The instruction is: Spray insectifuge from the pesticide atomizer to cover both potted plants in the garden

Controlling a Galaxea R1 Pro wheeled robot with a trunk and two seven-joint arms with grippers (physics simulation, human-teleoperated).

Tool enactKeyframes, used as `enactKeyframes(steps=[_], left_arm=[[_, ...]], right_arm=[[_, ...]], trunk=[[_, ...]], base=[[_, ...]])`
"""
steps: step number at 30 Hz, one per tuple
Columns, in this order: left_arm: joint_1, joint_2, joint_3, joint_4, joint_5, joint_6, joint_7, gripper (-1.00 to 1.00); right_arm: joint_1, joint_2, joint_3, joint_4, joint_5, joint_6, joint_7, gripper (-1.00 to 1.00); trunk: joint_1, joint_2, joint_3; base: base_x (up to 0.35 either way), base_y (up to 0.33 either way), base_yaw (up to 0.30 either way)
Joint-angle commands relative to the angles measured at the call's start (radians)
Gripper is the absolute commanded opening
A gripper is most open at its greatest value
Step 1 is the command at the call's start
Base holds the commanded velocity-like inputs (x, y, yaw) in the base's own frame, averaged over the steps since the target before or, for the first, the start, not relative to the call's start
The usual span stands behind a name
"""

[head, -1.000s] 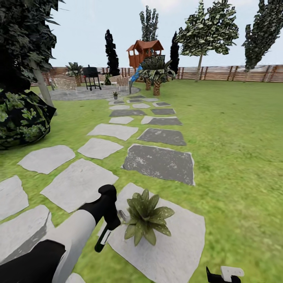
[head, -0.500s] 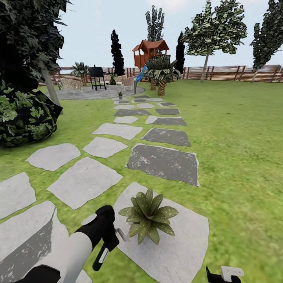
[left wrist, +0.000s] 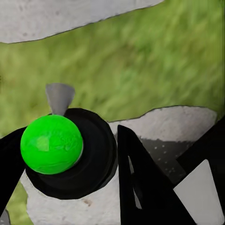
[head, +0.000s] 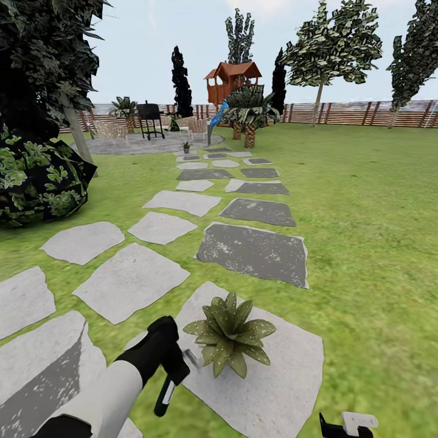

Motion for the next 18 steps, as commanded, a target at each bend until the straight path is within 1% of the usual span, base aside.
enactKeyframes(steps=[1,2,3,4,5,6,7,8,9,10,11,14,16,18], left_arm=[[0.000,-0.002,-0.002,-0.001,-0.003,-0.003,-0.009,-1.00],[0.000,-0.006,-0.002,0.002,0.011,-0.027,-0.010,-1.00],[0.000,-0.008,-0.002,0.007,0.039,-0.064,-0.015,-1.00],[0.001,-0.006,-0.002,0.012,0.094,-0.117,-0.018,-1.00],[0.006,0.000,-0.002,0.019,0.140,-0.159,-0.019,-1.00],[0.013,0.008,-0.004,0.024,0.163,-0.181,-0.017,-1.00],[0.018,0.021,-0.011,0.026,0.171,-0.193,-0.014,-1.00],[0.020,0.032,-0.012,0.028,0.161,-0.195,-0.011,-1.00],[0.022,0.055,-0.006,0.030,0.139,-0.190,-0.011,-1.00],[0.022,0.069,-0.004,0.032,0.134,-0.177,-0.011,-1.00],[0.023,0.079,-0.003,0.036,0.131,-0.147,-0.011,-1.00],[0.022,0.094,-0.004,0.041,0.121,-0.043,-0.009,-1.00],[0.021,0.108,-0.009,0.040,0.118,-0.021,-0.008,-1.00],[0.021,0.112,-0.013,0.035,0.118,-0.018,-0.004,-1.00]], right_arm=[[-0.001,0.000,0.002,0.001,-0.008,-0.004,0.003,1.00],[-0.001,0.000,0.002,0.001,-0.008,-0.004,0.003,1.00],[-0.001,0.000,0.002,0.001,-0.008,-0.004,0.003,1.00],[-0.001,0.000,0.002,0.001,-0.008,-0.004,0.004,1.00],[-0.001,0.000,0.002,0.001,-0.008,-0.004,0.004,1.00],[-0.001,0.000,0.002,0.001,-0.008,-0.004,0.004,1.00],[-0.001,0.001,0.002,0.001,-0.008,-0.004,0.004,1.00],[-0.001,0.001,0.002,0.001,-0.008,-0.003,0.004,1.00],[-0.001,0.001,0.002,0.001,-0.008,-0.003,0.004,1.00],[-0.001,0.001,0.002,0.001,-0.008,-0.003,0.004,1.00],[-0.001,0.002,0.002,0.001,-0.008,-0.003,0.004,1.00],[-0.001,0.002,0.002,0.001,-0.008,-0.003,0.004,1.00],[-0.001,0.003,0.002,0.001,-0.009,-0.004,0.004,1.00],[-0.001,0.004,0.002,0.001,-0.008,-0.004,0.004,1.00]], trunk=[[0.000,0.000,-0.001],[0.000,0.000,-0.001],[0.000,0.000,-0.001],[0.000,0.000,-0.001],[0.000,0.000,-0.001],[0.000,0.000,-0.001],[0.000,0.000,-0.001],[0.000,0.000,-0.001],[0.000,0.000,-0.001],[0.000,0.000,-0.001],[0.000,0.000,-0.001],[0.000,0.000,-0.001],[0.000,0.000,-0.001],[0.000,0.000,-0.001]], base=[[0.000,0.000,0.000],[0.000,0.000,0.000],[0.000,0.000,0.000],[0.000,0.000,0.000],[0.000,0.000,0.000],[0.000,0.000,0.000],[0.000,0.000,0.000],[0.000,0.000,0.000],[0.000,0.000,0.000],[0.000,0.000,0.000],[0.000,0.000,0.000],[0.000,0.000,0.000],[0.000,0.000,0.000],[0.000,0.000,0.000]])
